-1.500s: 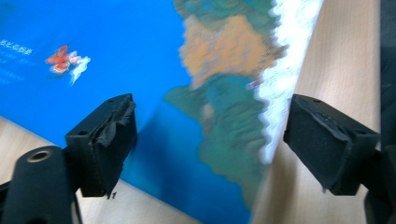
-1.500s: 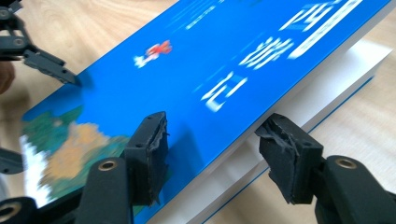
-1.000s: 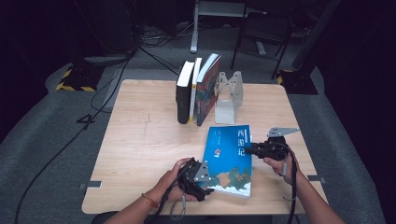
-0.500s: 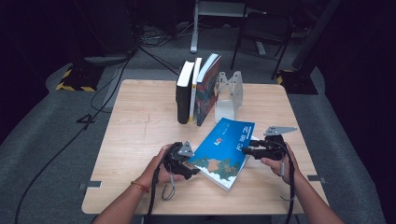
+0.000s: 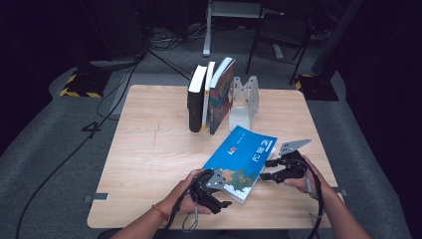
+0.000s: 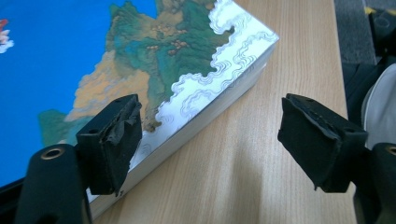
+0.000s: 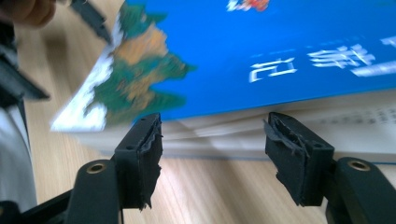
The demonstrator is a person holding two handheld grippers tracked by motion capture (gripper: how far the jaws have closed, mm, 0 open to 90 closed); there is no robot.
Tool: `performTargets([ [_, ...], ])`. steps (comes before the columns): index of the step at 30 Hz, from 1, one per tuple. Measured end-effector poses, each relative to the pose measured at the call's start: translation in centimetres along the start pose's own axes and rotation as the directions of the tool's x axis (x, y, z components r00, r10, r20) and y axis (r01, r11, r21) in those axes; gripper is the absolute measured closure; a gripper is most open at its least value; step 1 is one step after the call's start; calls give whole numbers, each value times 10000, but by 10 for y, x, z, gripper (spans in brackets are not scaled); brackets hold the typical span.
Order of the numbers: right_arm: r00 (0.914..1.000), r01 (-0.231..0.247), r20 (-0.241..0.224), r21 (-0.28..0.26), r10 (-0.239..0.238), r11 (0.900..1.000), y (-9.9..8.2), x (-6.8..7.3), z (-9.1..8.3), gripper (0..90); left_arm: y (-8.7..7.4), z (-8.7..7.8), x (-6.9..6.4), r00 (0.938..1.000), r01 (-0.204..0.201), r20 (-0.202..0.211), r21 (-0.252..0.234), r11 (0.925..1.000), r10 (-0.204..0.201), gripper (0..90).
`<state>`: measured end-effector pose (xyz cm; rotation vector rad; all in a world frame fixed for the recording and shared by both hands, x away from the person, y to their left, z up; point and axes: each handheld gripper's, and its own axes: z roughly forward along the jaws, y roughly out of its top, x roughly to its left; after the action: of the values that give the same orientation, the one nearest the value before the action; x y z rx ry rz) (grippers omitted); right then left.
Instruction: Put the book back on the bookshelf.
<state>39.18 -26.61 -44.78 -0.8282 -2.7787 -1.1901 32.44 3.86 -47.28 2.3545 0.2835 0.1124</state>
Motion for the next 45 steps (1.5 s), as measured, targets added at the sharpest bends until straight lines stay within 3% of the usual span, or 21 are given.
performTargets([
  [3,9913,1204,510,229,-1215,9925,-7,7,3,381,-1,1,6,9994,214,-258,-127,9997,-217,245],
  [6,9900,1361,393,-213,-1352,9905,-10,8,2,422,-5,-2,13,9978,621,-218,-380,9973,-630,266],
  [9,9761,2085,685,-290,-2062,9776,-9,14,0,469,-8,-3,15,9972,702,-238,-460,9965,-714,266],
  [12,9643,2318,1298,74,-2308,9727,-8,20,3,487,-8,-3,14,9975,595,-351,-445,9972,-610,265],
  [13,9554,2483,1542,411,-2517,9678,-9,24,4,473,-9,-3,14,9974,606,-351,-446,9972,-622,265],
  [14,9554,2483,1542,411,-2517,9678,-9,24,4,473,-9,-3,14,9974,606,-351,-446,9972,-622,265],
  [15,9379,2706,1926,1133,-2884,9560,-9,30,5,416,-9,-3,14,9974,621,-333,-485,9969,-638,264],
  [17,9403,2682,1860,1099,-2849,9571,-10,30,4,411,-10,-4,15,9974,650,-283,-517,9965,-665,265],
  [19,9503,2202,2071,802,-2324,9721,-14,27,5,368,-10,-4,15,9974,666,-246,-551,9963,-680,265],
  [22,9460,1909,2490,903,-2077,9775,-16,25,12,305,-10,-3,16,9974,670,-239,-584,9960,-684,263],
  [24,9395,1976,2626,1098,-2201,9741,-15,26,18,261,-10,-3,16,9974,673,-236,-583,9960,-688,260],
  [25,9310,2016,2858,1159,-2271,9726,-15,28,21,251,-10,-3,16,9975,643,-246,-589,9962,-659,260],
  [30,9265,2088,2966,1070,-2317,9721,-14,30,26,242,-9,-2,15,9980,569,-251,-544,9969,-584,244],
  [32,9254,2112,3033,847,-2271,9738,-13,31,25,242,-9,-1,15,9979,573,-278,-543,9969,-589,230],
  [33,9204,2201,3143,748,-2325,9726,-12,33,25,241,-8,-1,14,9980,529,-318,-519,9972,-546,230],
  [35,9166,2247,3346,221,-2190,9742,-7,37,22,239,-7,0,13,9978,520,-385,-471,9975,-538,221],
  [40,9218,2229,3355,-483,-1944,9736,1,38,13,238,-1,3,9,9979,353,-529,-462,9983,-377,209],
  [43,9229,2229,3287,-321,-2003,9743,1,38,13,242,5,8,6,9977,213,-635,-297,9993,-232,209],
  [45,9273,2359,2976,70,-2272,9718,-3,36,11,275,6,10,5,9983,160,-565,-217,9996,-172,209],
])
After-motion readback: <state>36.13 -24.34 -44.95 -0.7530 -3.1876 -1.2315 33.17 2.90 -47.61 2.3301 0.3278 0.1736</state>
